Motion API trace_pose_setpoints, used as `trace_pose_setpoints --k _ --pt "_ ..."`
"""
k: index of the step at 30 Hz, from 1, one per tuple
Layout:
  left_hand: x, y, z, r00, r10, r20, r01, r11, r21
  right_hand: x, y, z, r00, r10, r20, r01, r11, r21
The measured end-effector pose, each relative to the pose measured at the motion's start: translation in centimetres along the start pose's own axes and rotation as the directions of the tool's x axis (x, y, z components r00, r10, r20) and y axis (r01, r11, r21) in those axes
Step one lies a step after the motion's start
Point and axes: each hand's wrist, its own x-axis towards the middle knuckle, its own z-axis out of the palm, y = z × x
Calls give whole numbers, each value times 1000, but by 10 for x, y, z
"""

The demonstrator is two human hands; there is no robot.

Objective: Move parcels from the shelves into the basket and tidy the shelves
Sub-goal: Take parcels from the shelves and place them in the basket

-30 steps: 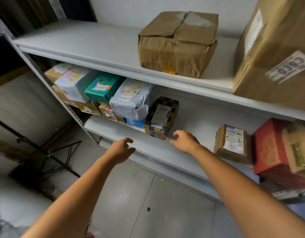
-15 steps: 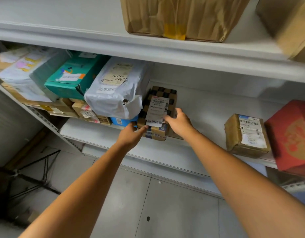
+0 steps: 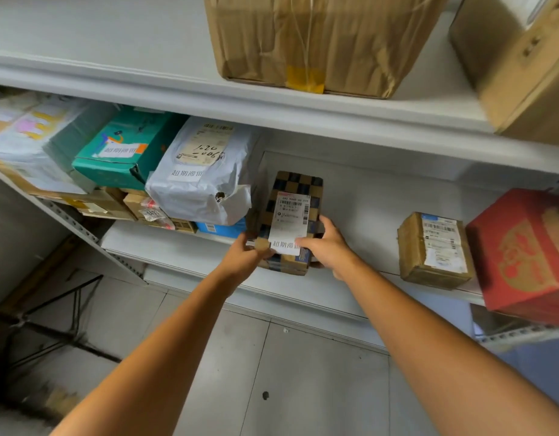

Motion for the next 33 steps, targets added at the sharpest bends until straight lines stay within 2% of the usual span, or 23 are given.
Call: trace_pose_setpoints --k 6,11,15,23,33 --pt "-30 18 17 997 -68 -34 67 997 -40 -39 -5 -22 996 71 46 -69 997 -43" --pt "-65 39 30 991 -131 -12 130 990 -46 -73 -29 -50 982 101 162 -64 974 -218" --pt "-100 47 41 993 -110 -47 109 994 -22 -99 -37 -65 969 73 236 8 945 -327" --pt "-170 65 53 976 -61 -211 21 983 -185 -141 -54 -83 952 -91 292 188 927 -324" --pt "-266 65 -37 910 -37 -414 -67 970 -236 -203 -116 -2 834 -187 519 373 884 -281"
